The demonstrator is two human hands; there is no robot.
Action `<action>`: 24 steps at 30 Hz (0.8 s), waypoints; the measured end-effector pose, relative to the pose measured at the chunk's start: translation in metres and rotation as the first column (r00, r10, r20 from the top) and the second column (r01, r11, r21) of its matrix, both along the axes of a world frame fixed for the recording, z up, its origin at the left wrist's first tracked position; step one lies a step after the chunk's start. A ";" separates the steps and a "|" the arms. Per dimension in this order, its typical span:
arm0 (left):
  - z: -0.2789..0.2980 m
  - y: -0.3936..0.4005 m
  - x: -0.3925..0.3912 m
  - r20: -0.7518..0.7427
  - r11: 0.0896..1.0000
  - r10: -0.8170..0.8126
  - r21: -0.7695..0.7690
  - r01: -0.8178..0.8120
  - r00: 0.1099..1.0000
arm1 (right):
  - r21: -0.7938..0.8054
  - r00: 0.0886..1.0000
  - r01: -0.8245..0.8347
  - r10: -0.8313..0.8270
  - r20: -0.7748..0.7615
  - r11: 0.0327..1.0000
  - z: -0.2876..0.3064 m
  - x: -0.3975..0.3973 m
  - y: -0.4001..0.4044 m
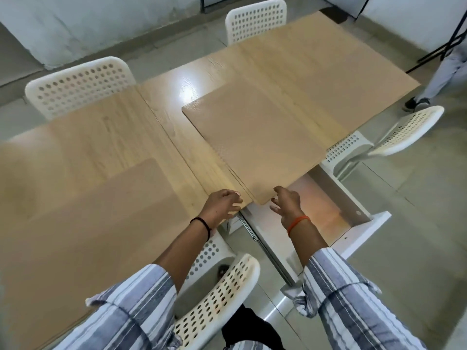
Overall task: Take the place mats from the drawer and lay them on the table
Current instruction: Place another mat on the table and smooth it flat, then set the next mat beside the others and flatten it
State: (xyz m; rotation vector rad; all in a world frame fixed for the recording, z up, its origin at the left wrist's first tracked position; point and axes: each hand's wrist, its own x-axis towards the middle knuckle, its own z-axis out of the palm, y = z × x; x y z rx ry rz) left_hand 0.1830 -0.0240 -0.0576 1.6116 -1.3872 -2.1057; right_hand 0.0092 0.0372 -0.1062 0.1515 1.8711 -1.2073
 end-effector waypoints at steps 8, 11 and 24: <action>-0.023 0.006 -0.021 0.086 0.994 0.038 0.101 -0.047 0.996 | 0.004 0.998 -0.002 0.002 0.068 1.000 0.003 -0.016 0.009; -0.025 0.008 -0.026 0.093 0.992 0.053 0.109 -0.063 0.994 | -0.005 0.998 0.031 -0.031 0.054 0.999 0.000 -0.017 0.008; -0.032 0.015 -0.050 -0.036 0.985 0.087 0.156 -0.081 0.996 | -0.122 0.986 0.142 -0.130 0.100 0.982 -0.009 -0.008 0.012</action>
